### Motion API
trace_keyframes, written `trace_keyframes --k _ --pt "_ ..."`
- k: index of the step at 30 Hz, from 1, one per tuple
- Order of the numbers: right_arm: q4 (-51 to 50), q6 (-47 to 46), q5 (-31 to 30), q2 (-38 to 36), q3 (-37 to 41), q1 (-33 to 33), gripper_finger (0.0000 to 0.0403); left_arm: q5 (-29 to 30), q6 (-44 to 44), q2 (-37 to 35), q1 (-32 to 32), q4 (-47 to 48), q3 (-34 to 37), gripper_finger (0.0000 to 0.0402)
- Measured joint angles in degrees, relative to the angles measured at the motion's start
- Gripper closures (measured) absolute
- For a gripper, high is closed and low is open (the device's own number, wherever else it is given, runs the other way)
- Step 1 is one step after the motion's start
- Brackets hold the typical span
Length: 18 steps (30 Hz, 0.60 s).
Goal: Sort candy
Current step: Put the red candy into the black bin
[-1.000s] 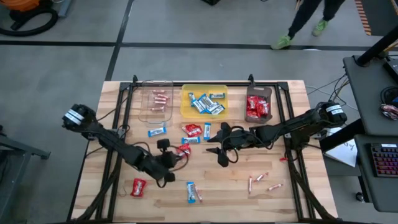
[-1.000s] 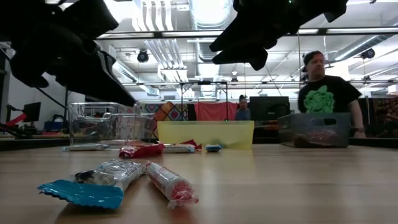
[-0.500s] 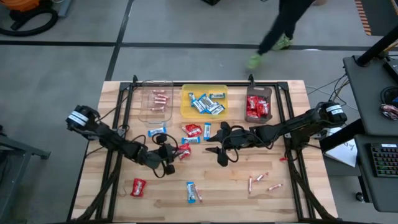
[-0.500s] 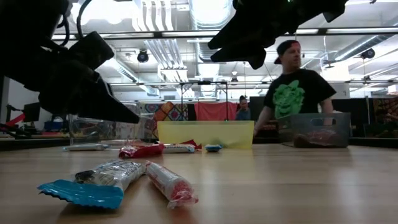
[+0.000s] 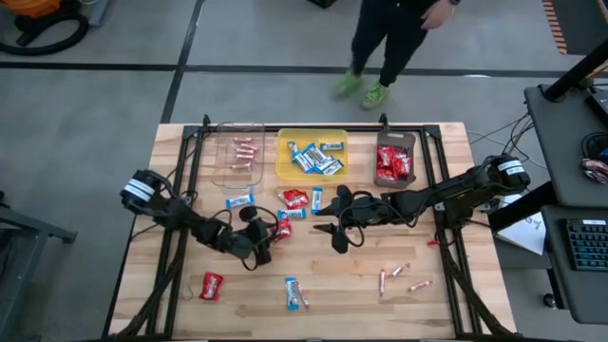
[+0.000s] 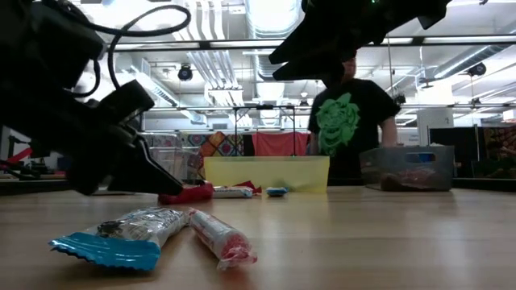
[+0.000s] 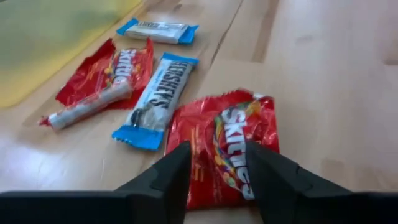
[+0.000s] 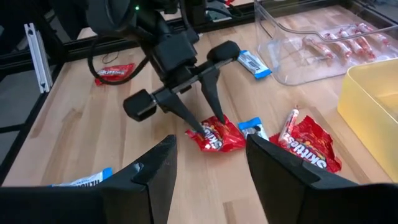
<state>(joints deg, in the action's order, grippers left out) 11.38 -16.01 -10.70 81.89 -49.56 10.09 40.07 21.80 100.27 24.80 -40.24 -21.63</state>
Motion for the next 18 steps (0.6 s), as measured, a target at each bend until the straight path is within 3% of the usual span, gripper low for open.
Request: trace_keyframes --k 13,18 --pt "-0.02 -0.58 0.04 0.00 0.00 0.00 0.0220 0.35 1.23 1.77 -0.04 -0.93 -0.07 0.0393" --pt "-0.02 -1.72 0.09 -0.02 0.09 0.00 0.0220 0.30 1.21 1.72 0.03 -1.15 -0.07 0.0397"
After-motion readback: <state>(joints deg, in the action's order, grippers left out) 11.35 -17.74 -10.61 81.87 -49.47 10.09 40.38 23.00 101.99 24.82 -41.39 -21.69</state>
